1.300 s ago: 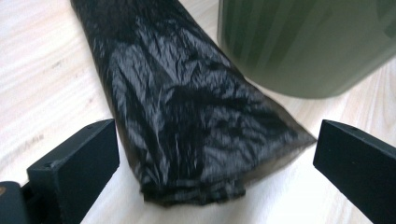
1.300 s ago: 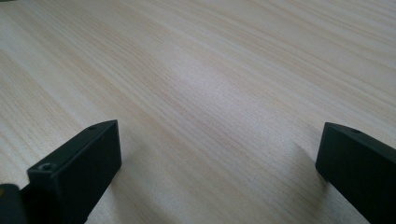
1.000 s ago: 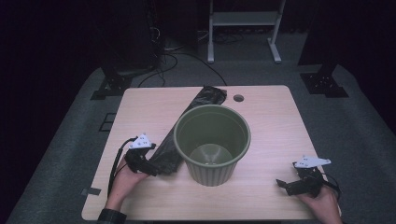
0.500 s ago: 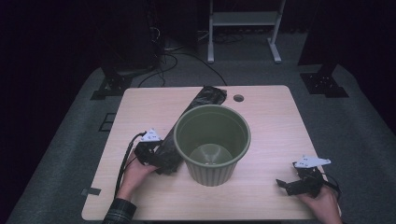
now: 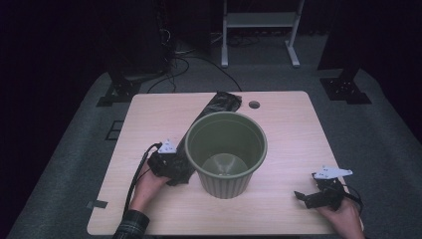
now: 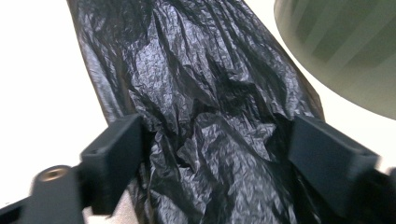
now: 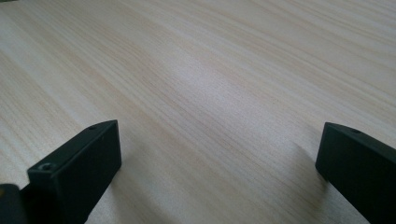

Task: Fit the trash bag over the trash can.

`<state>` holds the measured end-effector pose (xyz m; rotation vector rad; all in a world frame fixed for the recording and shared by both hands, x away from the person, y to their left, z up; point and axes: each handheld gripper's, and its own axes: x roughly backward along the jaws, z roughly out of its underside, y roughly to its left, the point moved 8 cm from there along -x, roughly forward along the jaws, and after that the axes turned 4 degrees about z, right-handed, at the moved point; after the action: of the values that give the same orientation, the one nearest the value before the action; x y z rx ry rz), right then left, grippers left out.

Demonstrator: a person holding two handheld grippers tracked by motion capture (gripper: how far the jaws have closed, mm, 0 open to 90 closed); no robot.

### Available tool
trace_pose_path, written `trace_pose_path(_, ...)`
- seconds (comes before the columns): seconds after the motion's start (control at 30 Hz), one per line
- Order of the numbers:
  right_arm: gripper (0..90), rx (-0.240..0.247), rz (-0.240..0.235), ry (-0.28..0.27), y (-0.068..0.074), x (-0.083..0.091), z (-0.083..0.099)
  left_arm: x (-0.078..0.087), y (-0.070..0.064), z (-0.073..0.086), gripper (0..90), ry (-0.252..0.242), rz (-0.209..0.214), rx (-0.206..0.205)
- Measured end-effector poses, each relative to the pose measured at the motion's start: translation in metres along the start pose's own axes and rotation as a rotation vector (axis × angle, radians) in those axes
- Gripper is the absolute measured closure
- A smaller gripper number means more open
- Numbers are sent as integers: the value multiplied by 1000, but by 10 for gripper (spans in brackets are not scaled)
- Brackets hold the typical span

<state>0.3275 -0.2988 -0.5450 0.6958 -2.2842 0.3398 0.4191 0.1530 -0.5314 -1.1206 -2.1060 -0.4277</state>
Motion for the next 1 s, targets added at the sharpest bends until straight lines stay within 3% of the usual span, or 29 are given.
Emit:
trace_pose_path(0.27, 0, 0, 0, 0, 0, 0, 0, 8, -3, 1, 647, 8, 27, -17)
trace_pose_path(0.43, 0, 0, 0, 0, 0, 0, 0, 10, -5, 2, 843, 24, 54, -38)
trace_pose_path(0.87, 0, 0, 0, 0, 0, 0, 0, 28, -21, 20, 861, 52, 82, -53)
trace_pose_path(1.0, 0, 0, 0, 0, 0, 0, 0, 38, -26, 26, 862, 33, 86, -41)
